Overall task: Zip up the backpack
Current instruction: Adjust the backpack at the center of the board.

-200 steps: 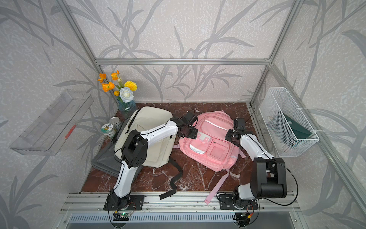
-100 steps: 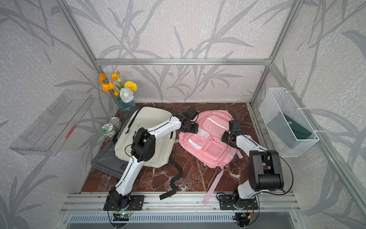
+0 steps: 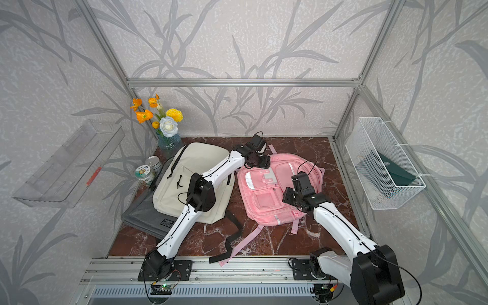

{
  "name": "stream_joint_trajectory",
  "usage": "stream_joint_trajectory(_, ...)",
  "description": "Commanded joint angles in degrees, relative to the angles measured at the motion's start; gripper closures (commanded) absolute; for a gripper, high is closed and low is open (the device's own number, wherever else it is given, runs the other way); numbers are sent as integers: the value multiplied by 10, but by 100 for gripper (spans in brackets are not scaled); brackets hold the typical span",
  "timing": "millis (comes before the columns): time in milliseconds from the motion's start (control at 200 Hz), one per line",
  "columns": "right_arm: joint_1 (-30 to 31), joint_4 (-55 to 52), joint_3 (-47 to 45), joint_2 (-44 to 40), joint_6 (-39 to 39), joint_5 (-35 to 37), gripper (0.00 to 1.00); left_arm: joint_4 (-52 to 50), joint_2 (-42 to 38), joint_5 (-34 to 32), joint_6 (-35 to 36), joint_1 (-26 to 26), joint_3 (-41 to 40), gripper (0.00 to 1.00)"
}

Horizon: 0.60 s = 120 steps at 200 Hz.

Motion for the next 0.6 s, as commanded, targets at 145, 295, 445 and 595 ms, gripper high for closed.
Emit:
stream_joint_trajectory(145,-91,7,83,94,-69,15,43,51,-276,-62,-84,-44,-296,21)
stream_joint_trajectory(295,-112,27,127,213,-55,-13,42,141,-342,-61,-127,-56,-473,28)
stream_joint_trajectory(445,-130,18,142,278,-48,-25,44,163,-322,-48,-138,-58,-517,33)
stream_joint_trajectory(595,-130,3,100,264,-45,0,44,148,-246,-37,-130,-47,-467,38)
